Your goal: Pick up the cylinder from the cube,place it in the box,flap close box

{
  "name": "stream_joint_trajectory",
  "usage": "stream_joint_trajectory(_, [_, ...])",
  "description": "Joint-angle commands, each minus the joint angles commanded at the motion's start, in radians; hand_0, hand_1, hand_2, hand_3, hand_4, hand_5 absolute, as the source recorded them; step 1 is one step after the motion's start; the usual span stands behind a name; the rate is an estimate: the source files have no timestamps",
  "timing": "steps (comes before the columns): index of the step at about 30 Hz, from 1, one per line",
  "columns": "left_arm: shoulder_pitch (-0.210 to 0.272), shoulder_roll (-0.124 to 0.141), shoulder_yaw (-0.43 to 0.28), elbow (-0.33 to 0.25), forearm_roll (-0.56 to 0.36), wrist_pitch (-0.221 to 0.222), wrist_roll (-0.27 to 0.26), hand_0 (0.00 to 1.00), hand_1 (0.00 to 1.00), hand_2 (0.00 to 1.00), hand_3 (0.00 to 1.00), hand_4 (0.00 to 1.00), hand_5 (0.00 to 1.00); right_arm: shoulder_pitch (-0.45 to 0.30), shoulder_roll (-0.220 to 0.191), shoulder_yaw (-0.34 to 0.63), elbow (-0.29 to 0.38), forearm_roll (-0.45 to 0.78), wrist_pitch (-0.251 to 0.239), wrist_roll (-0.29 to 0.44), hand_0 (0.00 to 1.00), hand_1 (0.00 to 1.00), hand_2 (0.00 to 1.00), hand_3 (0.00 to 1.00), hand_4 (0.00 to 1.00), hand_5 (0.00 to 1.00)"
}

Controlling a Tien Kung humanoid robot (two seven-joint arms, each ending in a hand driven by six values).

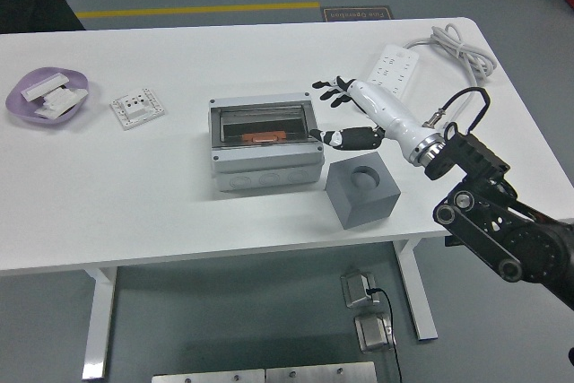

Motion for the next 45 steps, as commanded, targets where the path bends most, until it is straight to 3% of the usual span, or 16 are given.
stream_joint_trajectory(7, [0.006, -0.009, -0.003, 0.0, 0.003, 0.0, -0.009, 0.629, 0.64, 0.609, 0.625, 0.666, 0.258, -0.165, 0.052, 0.224, 0.175, -0.005, 0.004, 0.006, 0.692, 0.633, 0.716, 0.818, 0.829, 0.355])
stream_joint_trajectory(13, [0.002, -0.007, 0.003, 0.0, 0.0, -0.002, -0.016, 0.629, 0.64, 0.609, 0.625, 0.666, 0.258, -0.301, 0.103, 0.354, 0.286, 0.105, -0.049, 0.07, 0.69, 0.63, 0.714, 0.809, 0.83, 0.359])
stream_joint_trajectory(17, [0.0, -0.005, 0.004, 0.0, 0.003, -0.003, -0.017, 0.629, 0.64, 0.609, 0.625, 0.666, 0.258, -0.394, 0.143, 0.366, 0.278, 0.198, -0.076, 0.132, 0.69, 0.63, 0.714, 0.809, 0.83, 0.359])
stream_joint_trajectory(21, [-0.004, -0.001, 0.007, 0.0, 0.004, -0.004, -0.017, 0.629, 0.64, 0.608, 0.624, 0.666, 0.259, -0.451, 0.156, 0.364, 0.254, 0.283, -0.083, 0.162, 0.689, 0.63, 0.711, 0.787, 0.834, 0.367])
stream_joint_trajectory(30, [-0.019, 0.015, 0.018, 0.0, 0.0, -0.005, -0.022, 0.629, 0.64, 0.609, 0.625, 0.666, 0.258, -0.465, 0.131, 0.419, 0.243, 0.354, -0.107, 0.191, 0.688, 0.63, 0.702, 0.762, 0.835, 0.378])
stream_joint_trajectory(45, [-0.017, 0.016, 0.016, 0.0, -0.012, -0.004, -0.02, 0.629, 0.64, 0.609, 0.624, 0.667, 0.26, -0.479, 0.149, 0.454, 0.251, 0.367, -0.106, 0.209, 0.676, 0.621, 0.693, 0.747, 0.842, 0.408])
